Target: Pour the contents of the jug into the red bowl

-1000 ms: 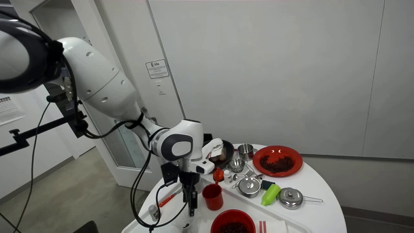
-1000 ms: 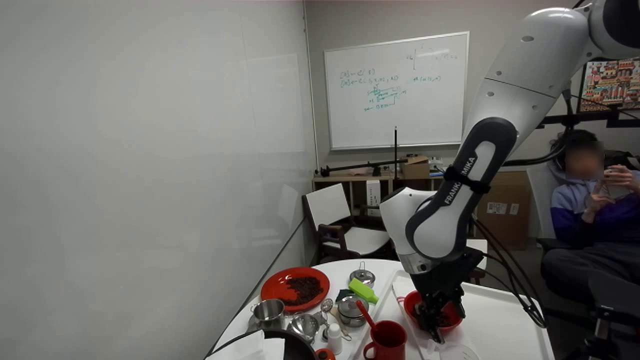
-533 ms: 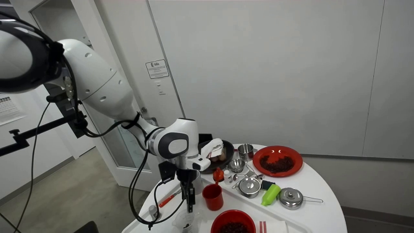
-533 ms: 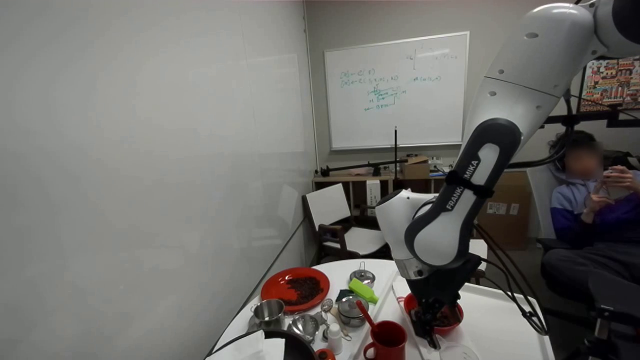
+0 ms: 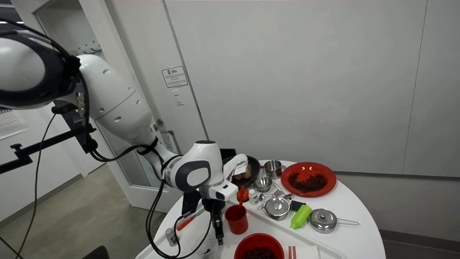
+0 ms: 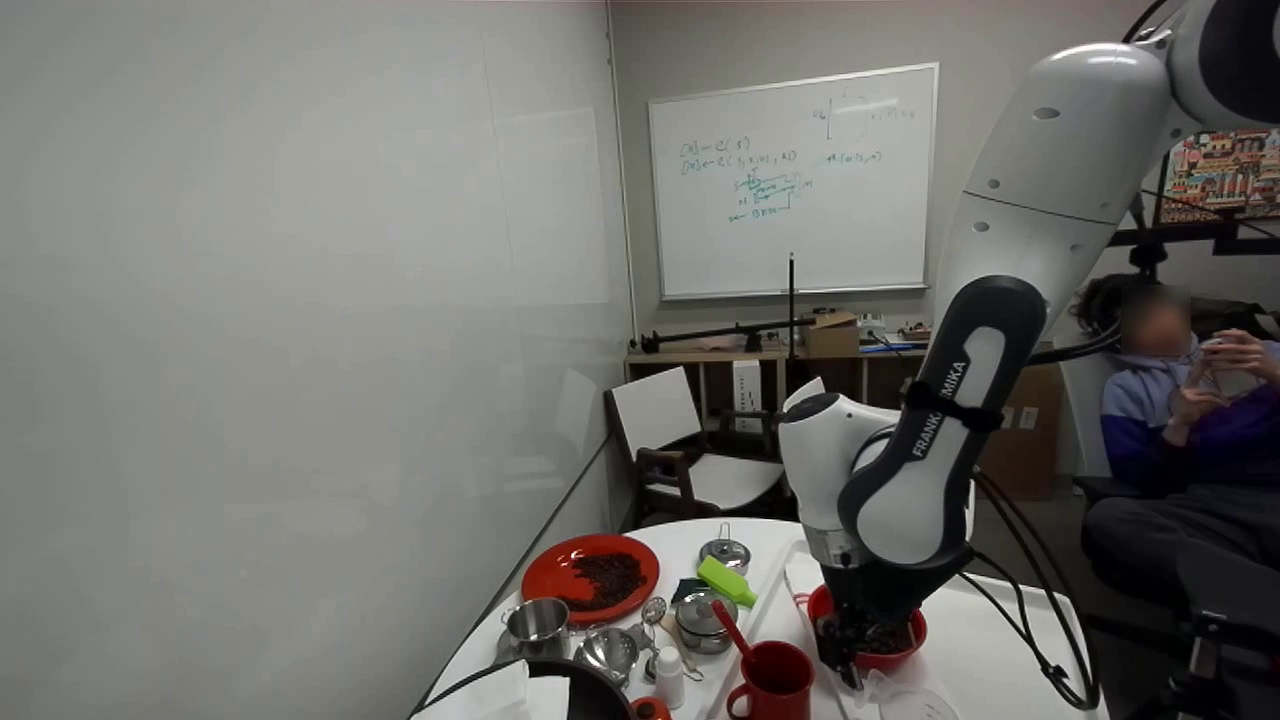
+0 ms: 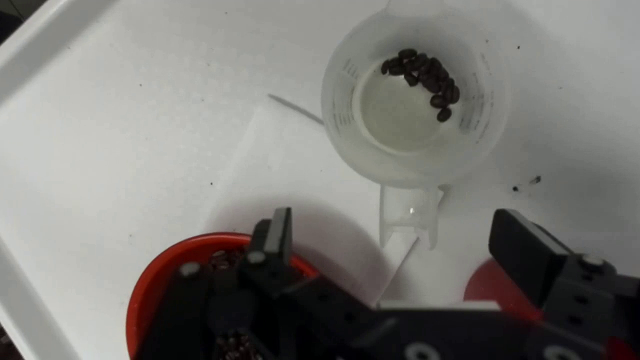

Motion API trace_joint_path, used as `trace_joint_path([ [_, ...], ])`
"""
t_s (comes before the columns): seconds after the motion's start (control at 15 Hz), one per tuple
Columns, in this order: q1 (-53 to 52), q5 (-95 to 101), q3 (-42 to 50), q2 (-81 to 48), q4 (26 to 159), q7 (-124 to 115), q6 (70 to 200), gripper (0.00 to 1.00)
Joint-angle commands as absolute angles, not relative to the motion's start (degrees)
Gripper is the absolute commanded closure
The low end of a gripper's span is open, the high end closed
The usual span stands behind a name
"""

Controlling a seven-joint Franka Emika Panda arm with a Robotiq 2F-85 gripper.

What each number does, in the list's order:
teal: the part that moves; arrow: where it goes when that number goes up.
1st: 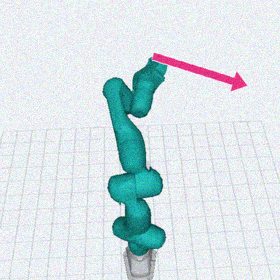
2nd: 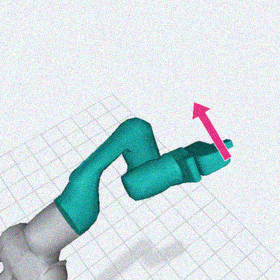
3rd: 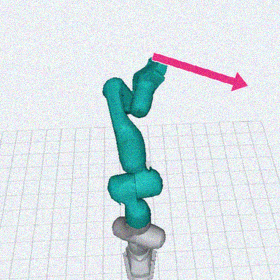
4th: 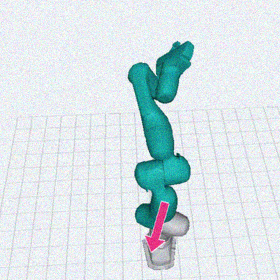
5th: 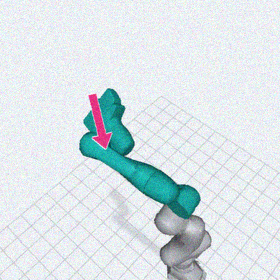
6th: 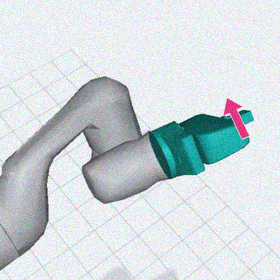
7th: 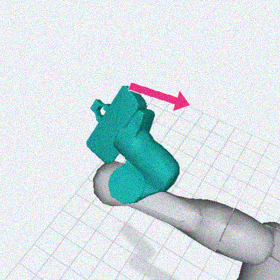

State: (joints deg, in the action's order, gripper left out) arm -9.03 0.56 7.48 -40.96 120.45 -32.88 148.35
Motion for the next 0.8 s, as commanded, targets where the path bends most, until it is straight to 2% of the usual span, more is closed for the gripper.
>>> trace_joint_path([
  [0.0,-10.9,-0.7,9.6,-43.3,120.9,-35.6,154.4,0.0],
  [0.27,-10.7,-1.6,9.8,-45.6,120.2,-35.8,156.6,0.0],
  [0.33,-10.5,-2.0,9.6,-46.1,119.9,-35.6,156.5,0.21],
  [0.53,-9.6,-2.9,8.9,-46.7,119.6,-34.4,155.6,0.4],
  [0.73,-9.3,-3.4,8.5,-47.0,119.3,-33.8,154.8,0.63],
])
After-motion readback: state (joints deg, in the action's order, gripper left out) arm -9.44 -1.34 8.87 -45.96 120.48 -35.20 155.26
